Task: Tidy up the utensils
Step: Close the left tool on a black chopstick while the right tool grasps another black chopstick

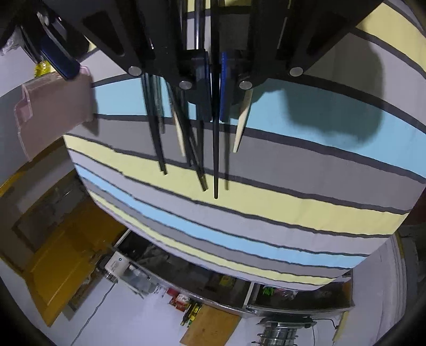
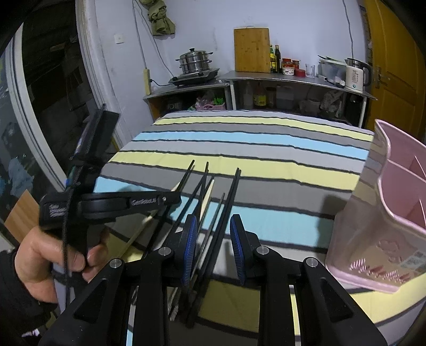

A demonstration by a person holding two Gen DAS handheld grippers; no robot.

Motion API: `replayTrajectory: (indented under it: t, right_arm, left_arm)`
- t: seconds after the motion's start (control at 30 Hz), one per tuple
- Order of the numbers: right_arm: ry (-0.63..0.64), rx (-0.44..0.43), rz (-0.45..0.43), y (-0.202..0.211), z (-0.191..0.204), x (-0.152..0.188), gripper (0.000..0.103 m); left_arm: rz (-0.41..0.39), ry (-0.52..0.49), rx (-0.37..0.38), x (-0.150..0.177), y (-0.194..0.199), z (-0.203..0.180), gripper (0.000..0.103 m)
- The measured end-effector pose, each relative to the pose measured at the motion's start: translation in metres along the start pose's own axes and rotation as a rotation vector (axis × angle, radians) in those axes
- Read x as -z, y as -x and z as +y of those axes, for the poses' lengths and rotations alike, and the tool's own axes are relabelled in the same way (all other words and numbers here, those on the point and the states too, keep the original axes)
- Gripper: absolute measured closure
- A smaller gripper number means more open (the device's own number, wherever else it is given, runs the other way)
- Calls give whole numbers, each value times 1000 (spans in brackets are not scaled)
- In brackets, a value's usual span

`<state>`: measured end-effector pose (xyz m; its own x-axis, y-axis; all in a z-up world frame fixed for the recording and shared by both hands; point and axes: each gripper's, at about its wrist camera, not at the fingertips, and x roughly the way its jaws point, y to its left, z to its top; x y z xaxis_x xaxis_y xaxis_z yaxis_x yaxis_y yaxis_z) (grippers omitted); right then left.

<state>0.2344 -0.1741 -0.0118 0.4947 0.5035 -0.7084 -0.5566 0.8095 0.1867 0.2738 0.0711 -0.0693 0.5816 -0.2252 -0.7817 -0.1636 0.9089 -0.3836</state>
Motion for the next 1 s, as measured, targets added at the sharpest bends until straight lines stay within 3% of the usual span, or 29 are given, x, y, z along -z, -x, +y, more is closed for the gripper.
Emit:
replayTrajectory:
  t: [0.2, 0.47, 0.73, 1.0]
  right_arm:
    - [12, -32, 14, -22, 6, -17, 76]
    - [23, -58, 136, -84, 12, -37, 85]
    - [32, -46, 210, -119, 11, -41, 87]
    - [48, -27, 243, -129, 13, -47, 97]
  left_arm:
    - [-49, 10, 57, -5, 27, 8, 98]
    - [-87, 17, 98, -7, 54, 25, 98]
    - [-93, 15, 110, -9, 58, 33, 98]
    - [-90, 14, 111, -8, 56, 34, 98]
